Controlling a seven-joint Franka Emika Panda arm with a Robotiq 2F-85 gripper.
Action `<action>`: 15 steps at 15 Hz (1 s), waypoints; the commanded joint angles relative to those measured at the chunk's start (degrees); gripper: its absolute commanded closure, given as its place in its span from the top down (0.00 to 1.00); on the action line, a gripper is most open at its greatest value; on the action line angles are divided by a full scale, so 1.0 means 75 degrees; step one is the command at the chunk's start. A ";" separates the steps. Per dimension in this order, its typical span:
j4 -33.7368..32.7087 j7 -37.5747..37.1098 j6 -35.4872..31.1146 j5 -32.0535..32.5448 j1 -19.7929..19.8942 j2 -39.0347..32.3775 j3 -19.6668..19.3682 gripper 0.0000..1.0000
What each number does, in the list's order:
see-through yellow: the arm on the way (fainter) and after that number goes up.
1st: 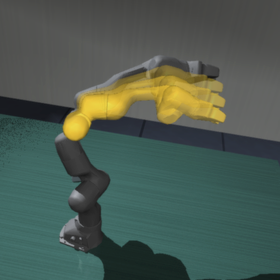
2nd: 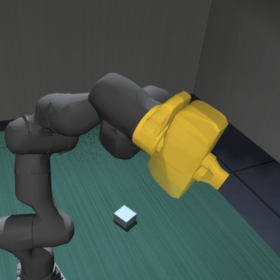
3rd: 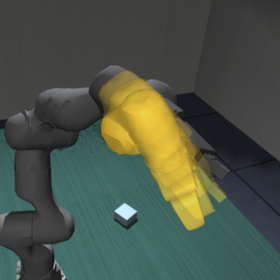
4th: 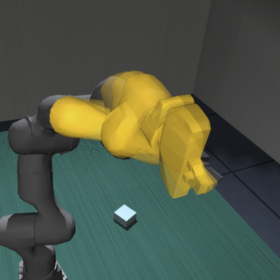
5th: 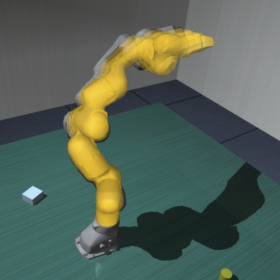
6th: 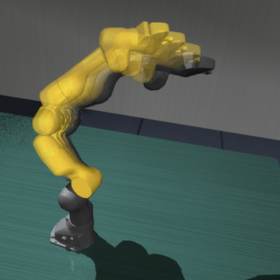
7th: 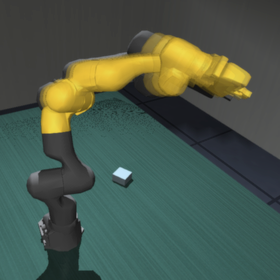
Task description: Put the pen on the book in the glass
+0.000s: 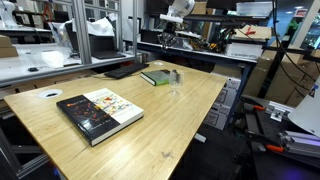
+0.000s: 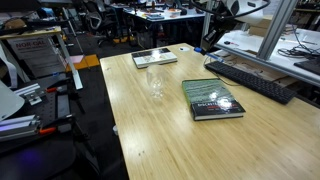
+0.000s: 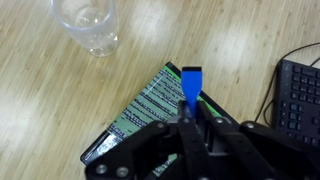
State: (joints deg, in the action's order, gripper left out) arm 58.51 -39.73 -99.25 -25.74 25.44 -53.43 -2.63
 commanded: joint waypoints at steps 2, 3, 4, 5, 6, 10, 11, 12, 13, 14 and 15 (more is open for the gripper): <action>-0.0029 -0.0192 -0.0005 -0.0146 0.0032 -0.0054 0.0046 0.03; 0.0004 -0.0362 0.0041 -0.0332 0.0085 -0.0068 0.0126 0.03; 0.0090 -0.0532 0.0070 -0.0578 0.0141 -0.0049 0.0214 0.03; 0.0206 -0.0623 0.0040 -0.0828 0.0176 -0.0009 0.0282 0.03; 0.0399 -0.0697 -0.0069 -0.1105 0.0183 0.0080 0.0340 0.03; 0.0956 -0.1109 -0.0083 -0.2230 0.0252 0.0315 0.0535 0.03; 0.1128 -0.1181 -0.0113 -0.2503 0.0267 0.0367 0.0576 0.03; 0.1365 -0.1181 -0.0148 -0.2728 0.0263 0.0466 0.0576 0.03; 0.1672 -0.1133 -0.0273 -0.2911 0.0215 0.0595 0.0549 0.03; 0.2083 -0.1014 -0.0399 -0.3080 0.0191 0.0814 0.0509 0.03; 0.2500 -0.0915 -0.0512 -0.3185 0.0150 0.1030 0.0451 0.03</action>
State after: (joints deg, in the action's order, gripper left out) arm 66.50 -48.02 -99.57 -46.34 26.03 -52.31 0.13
